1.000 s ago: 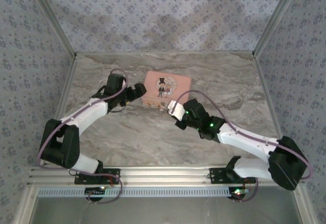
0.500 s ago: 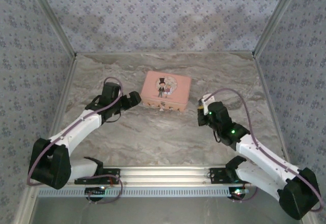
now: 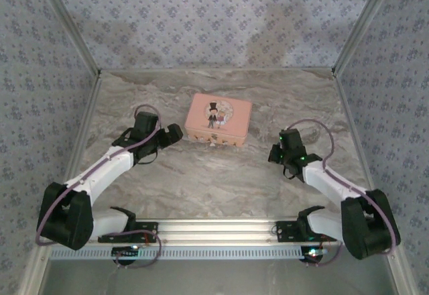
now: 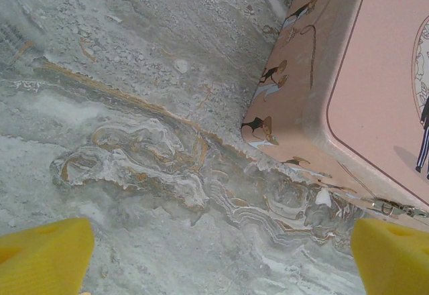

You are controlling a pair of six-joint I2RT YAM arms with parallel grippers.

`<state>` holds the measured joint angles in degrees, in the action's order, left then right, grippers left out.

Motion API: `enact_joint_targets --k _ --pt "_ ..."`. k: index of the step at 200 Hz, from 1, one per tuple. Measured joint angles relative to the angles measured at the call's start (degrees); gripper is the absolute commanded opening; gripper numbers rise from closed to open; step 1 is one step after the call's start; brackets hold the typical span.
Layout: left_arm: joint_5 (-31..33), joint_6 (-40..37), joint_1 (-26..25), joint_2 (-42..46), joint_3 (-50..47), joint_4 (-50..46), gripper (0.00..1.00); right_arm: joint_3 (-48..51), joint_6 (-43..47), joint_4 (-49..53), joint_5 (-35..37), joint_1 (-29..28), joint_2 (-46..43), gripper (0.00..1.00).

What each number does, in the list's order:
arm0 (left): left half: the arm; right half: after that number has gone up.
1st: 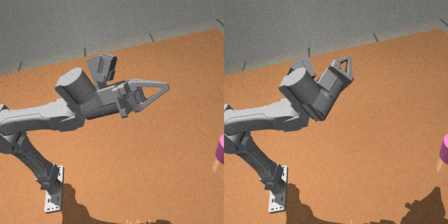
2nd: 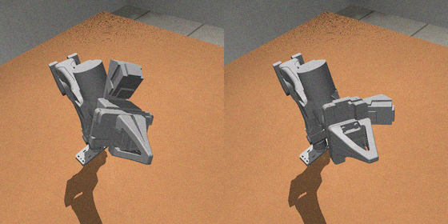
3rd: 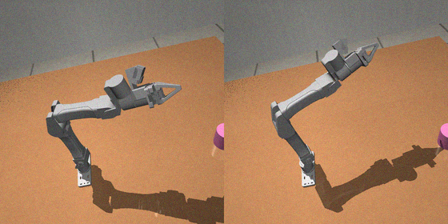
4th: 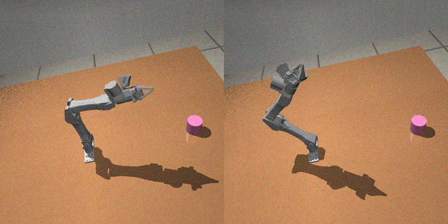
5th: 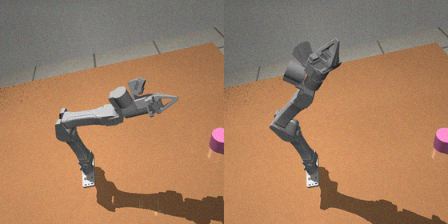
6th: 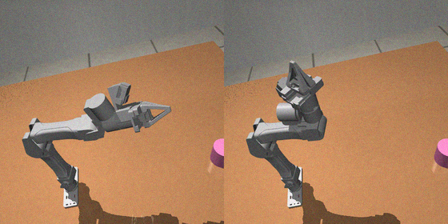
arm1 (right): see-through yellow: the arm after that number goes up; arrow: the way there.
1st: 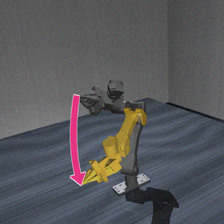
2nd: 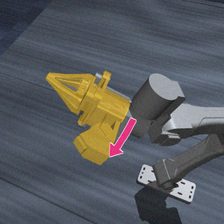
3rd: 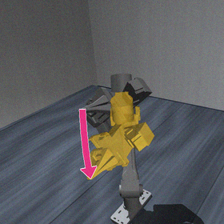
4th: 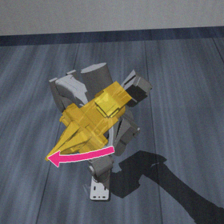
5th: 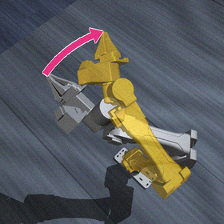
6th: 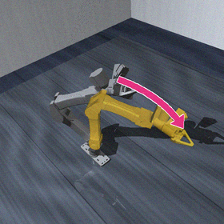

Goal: Unlock a padlock with a key

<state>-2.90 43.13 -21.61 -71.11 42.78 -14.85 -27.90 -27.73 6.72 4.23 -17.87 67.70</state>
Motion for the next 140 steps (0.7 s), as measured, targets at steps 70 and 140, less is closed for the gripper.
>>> enact_joint_targets --k 70,140 --pt "0.02 -0.02 0.00 -1.44 0.00 0.02 0.98 -2.69 -2.89 -0.09 -0.48 0.00 3.61 0.57" --pt "2.21 -3.02 4.76 -1.77 5.29 -2.80 0.98 -14.36 -1.05 10.95 6.86 0.92 -0.07 1.00"
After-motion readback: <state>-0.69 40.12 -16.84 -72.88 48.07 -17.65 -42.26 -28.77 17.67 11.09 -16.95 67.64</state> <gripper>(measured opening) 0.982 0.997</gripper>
